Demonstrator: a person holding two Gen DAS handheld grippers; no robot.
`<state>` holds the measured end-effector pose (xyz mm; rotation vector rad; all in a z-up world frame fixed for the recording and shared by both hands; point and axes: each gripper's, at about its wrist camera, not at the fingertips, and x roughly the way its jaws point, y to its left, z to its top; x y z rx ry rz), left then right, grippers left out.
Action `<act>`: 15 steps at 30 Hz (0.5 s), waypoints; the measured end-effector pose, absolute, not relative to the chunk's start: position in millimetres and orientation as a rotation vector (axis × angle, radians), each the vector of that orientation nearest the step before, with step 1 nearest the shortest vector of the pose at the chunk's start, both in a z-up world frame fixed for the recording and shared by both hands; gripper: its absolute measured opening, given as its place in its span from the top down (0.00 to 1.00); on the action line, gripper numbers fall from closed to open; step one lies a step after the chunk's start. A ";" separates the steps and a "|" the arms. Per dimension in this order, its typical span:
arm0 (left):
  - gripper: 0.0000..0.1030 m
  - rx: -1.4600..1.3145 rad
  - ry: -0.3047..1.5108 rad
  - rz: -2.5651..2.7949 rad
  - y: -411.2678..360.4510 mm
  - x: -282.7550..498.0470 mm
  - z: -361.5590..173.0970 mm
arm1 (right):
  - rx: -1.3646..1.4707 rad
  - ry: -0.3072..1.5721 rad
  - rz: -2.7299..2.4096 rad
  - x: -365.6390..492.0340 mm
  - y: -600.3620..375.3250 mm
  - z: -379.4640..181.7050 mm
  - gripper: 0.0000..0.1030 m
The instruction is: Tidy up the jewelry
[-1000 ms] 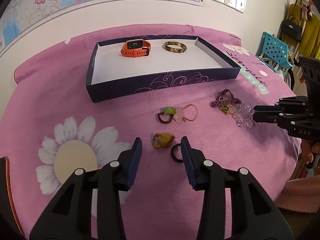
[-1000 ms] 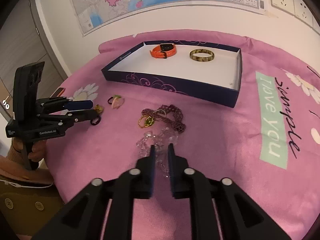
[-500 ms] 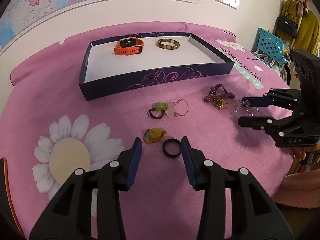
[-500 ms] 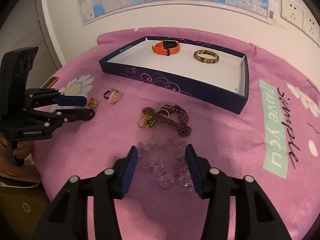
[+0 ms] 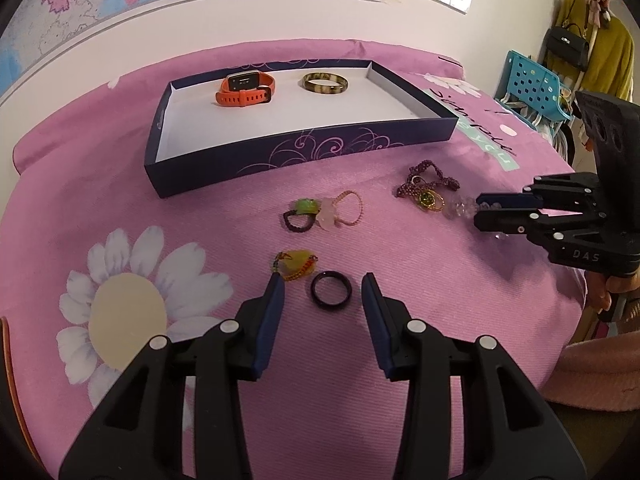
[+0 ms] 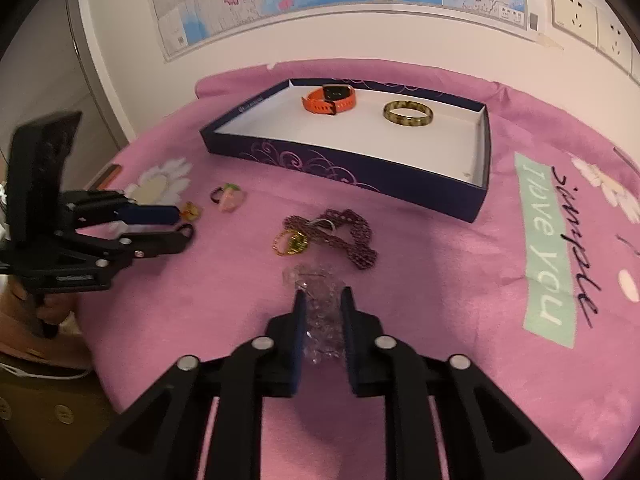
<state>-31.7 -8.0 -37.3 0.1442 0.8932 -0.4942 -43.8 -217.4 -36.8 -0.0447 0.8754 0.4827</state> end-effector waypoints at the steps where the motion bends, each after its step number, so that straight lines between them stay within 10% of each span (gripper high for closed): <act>1: 0.61 0.139 0.895 -0.491 -7.1 -30.9 -37.1 | -0.035 0.873 0.489 -43.6 -217.6 -35.7 0.91; 15: 0.62 0.136 0.892 -0.454 -2.4 -20.5 -34.3 | 0.026 0.844 0.532 -49.3 -223.3 -25.2 0.92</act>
